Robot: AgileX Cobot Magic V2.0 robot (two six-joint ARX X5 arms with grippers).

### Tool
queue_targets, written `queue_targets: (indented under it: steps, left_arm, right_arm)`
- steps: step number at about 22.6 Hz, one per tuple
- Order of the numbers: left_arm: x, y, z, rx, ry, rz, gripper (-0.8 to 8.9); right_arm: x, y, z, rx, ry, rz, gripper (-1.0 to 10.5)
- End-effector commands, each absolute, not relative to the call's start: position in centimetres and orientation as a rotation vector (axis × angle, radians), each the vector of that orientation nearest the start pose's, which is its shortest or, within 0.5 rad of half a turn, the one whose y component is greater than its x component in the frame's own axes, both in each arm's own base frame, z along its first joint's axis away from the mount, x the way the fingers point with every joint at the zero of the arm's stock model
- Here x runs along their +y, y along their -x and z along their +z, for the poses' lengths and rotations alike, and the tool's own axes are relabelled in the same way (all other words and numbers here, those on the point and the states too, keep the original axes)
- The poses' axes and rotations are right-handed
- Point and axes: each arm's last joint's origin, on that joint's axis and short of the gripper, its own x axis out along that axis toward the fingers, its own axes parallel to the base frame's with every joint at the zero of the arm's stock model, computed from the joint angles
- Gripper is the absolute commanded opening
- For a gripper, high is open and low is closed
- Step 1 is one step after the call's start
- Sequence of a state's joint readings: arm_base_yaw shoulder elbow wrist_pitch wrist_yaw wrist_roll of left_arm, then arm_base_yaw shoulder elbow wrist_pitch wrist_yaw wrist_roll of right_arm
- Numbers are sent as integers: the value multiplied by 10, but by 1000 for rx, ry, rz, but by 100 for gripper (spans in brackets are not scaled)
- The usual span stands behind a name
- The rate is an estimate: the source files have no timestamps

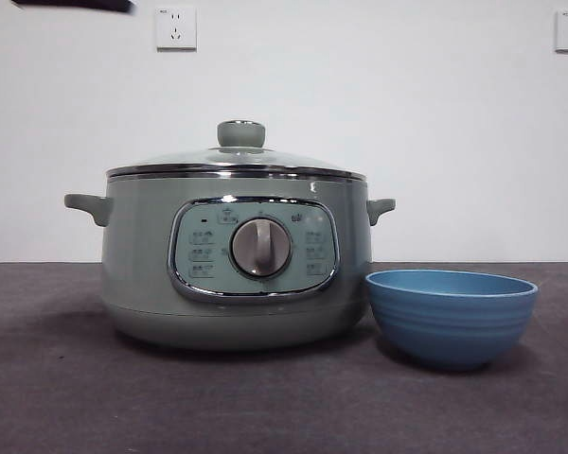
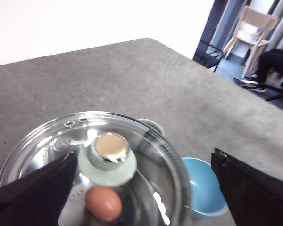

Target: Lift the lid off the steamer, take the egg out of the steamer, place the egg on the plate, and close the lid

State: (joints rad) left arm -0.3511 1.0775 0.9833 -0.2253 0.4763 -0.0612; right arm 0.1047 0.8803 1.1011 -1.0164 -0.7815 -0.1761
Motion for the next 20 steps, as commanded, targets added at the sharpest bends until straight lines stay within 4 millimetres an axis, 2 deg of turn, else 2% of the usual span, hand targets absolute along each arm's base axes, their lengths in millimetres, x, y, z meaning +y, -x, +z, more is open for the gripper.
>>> queue_targets:
  steps: [1, 7, 12, 15, 20]
  left_arm:
    - [-109, -234, 331, 346, 48, -782, 480]
    - [-133, -264, 310, 351, 21, -740, 479]
    - [-159, -290, 298, 378, -74, -728, 479]
    - [-169, -297, 288, 408, -96, -707, 478]
    - [-172, -302, 271, 486, -137, -665, 471]
  right_arm:
    - [35, -139, 356, 698, -117, 899, 518]
    - [36, -141, 355, 704, -120, 899, 518]
    - [36, -141, 355, 702, -119, 899, 518]
    - [36, -141, 355, 702, -119, 899, 518]
    - [36, -142, 356, 696, -116, 899, 509]
